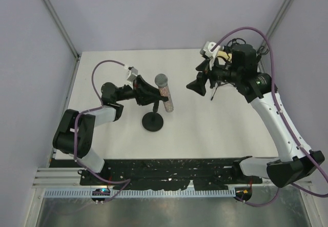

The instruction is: Remove the microphone from the stand

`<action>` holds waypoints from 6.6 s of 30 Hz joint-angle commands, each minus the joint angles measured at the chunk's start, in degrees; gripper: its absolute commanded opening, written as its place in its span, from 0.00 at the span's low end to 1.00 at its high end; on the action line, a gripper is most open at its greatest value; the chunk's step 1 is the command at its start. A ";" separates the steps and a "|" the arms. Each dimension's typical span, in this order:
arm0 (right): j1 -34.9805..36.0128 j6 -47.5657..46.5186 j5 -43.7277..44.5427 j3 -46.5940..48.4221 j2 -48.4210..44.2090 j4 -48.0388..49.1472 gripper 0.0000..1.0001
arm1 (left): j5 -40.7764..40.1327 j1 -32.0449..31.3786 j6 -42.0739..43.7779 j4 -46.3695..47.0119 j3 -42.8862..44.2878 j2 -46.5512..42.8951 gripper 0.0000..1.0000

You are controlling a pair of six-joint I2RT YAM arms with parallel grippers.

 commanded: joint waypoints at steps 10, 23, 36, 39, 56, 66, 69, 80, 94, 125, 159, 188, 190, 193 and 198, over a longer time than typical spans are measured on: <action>9.75 -1.51 1.76 3.43 6.90 4.56 0.95 | 4.69 -1.52 1.69 11.67 -6.57 -7.01 0.06; 17.22 -7.83 -3.43 8.81 15.09 -0.29 0.95 | 5.31 -1.44 0.20 11.67 -7.37 -7.27 0.39; 19.86 -4.67 -6.59 8.63 20.10 3.49 0.93 | 6.01 0.76 -0.77 11.67 -8.60 -7.98 0.82; 20.39 -4.23 -7.30 9.33 21.06 3.49 0.91 | 6.62 2.69 -0.86 11.76 -9.39 -8.59 0.84; 22.68 -2.04 -6.34 12.59 23.52 3.58 0.89 | 14.80 8.41 2.83 11.76 -12.55 -10.26 0.79; 24.17 -1.95 -4.49 13.38 24.93 2.88 0.83 | 13.74 8.32 6.00 11.67 -12.64 -10.62 0.36; 24.34 -1.86 -3.53 13.73 25.55 2.79 0.78 | 13.83 8.41 6.17 11.67 -12.73 -10.70 0.02; 24.70 -4.13 1.83 12.85 25.11 1.74 0.65 | 13.66 8.41 8.19 11.76 -15.01 -11.85 0.00; -0.87 -22.92 3.94 -0.32 8.94 -24.13 0.96 | 13.04 8.85 7.14 11.67 -14.93 -10.88 0.00; -5.10 -44.31 26.71 -18.61 24.92 -11.54 0.98 | 11.10 9.72 -0.41 11.59 -11.07 -20.54 1.00; -4.40 -44.66 5.89 0.43 5.61 -41.04 0.06 | -26.22 -16.53 81.57 -109.25 32.52 -31.98 1.00; 10.63 -29.20 8.35 2.83 -4.33 -36.59 0.06 | -59.11 -44.85 91.42 -118.14 45.19 -17.74 0.97; 11.16 -28.67 8.25 3.18 -4.42 -36.50 0.06 | -60.52 -45.64 91.43 -117.88 45.28 -16.95 0.90; 11.78 -28.14 8.52 3.27 -4.16 -36.15 0.07 | -61.58 -46.52 91.43 -117.79 45.45 -16.07 0.72; 11.95 -27.61 8.96 3.27 -3.46 -35.71 0.10 | -62.54 -47.75 91.25 -118.23 45.28 -15.45 0.53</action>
